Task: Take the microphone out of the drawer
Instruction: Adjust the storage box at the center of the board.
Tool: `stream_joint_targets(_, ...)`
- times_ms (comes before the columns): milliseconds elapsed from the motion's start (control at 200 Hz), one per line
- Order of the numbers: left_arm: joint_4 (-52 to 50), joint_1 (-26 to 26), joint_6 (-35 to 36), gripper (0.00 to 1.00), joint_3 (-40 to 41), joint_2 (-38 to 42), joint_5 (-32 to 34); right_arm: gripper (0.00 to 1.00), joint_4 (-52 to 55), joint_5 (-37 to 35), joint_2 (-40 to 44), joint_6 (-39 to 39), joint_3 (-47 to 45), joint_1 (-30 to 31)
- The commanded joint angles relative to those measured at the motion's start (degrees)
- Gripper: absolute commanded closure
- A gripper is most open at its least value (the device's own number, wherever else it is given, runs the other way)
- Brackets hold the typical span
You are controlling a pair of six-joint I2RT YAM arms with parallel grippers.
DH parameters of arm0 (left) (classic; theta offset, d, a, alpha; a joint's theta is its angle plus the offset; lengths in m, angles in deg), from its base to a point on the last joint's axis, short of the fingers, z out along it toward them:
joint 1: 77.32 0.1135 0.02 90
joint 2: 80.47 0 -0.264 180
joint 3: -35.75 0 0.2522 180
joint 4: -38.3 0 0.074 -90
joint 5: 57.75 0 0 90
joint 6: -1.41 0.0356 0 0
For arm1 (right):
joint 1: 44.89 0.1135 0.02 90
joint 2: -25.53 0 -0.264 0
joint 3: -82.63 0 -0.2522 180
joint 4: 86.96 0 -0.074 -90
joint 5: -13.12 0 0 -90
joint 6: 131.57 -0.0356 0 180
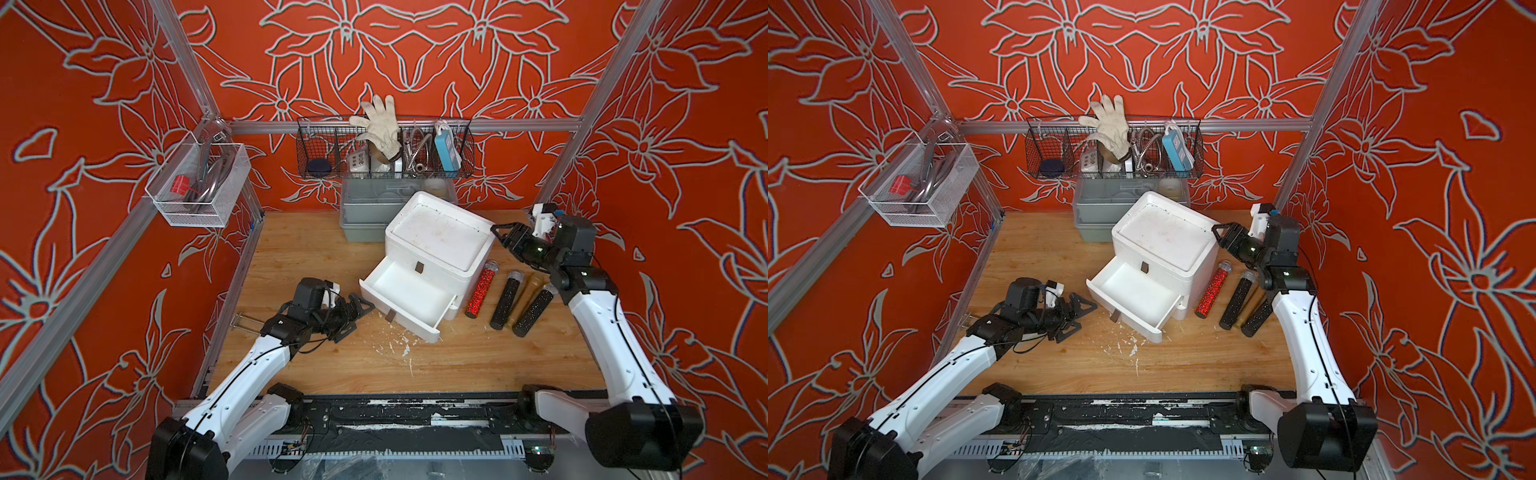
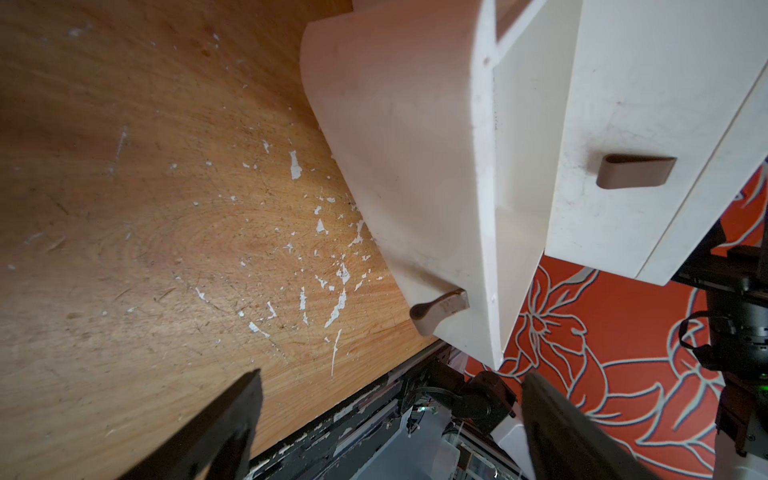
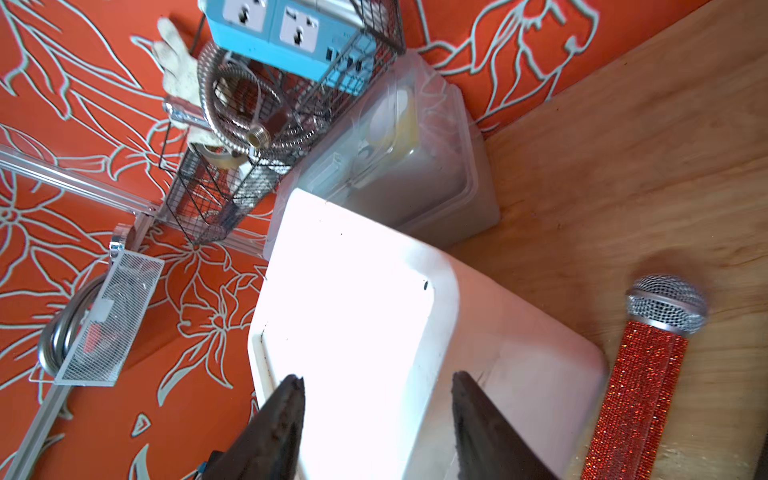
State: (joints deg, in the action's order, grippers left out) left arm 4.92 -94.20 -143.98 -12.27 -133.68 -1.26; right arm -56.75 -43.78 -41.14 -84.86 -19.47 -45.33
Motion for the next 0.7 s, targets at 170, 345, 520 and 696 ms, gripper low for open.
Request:
stream_joint_targets(170, 2.3, -0.1, 0.4, 0.04, -1.9, -1.3, 0.1, 0.40, 4.1, -8.4, -2.8, 0.7, 0.9, 2.8)
stream_joint_targets(345, 3.6, -0.2, 0.4, 0.04, -1.8, -2.9, -0.8, 0.56, 5.4, -8.8, -6.6, 0.5, 2.8, 4.0)
stream_joint_targets(520, 3.6, -0.3, 1.2, 0.11, -0.6, -2.5, -0.3, 0.62, 7.6, -11.6, -8.9, 0.9, 5.0, 5.6)
stream_joint_targets(696, 5.3, -0.7, 1.3, 0.32, 1.2, -2.2, 0.3, 0.63, 12.9, -14.1, -10.6, 3.0, 8.3, 6.6)
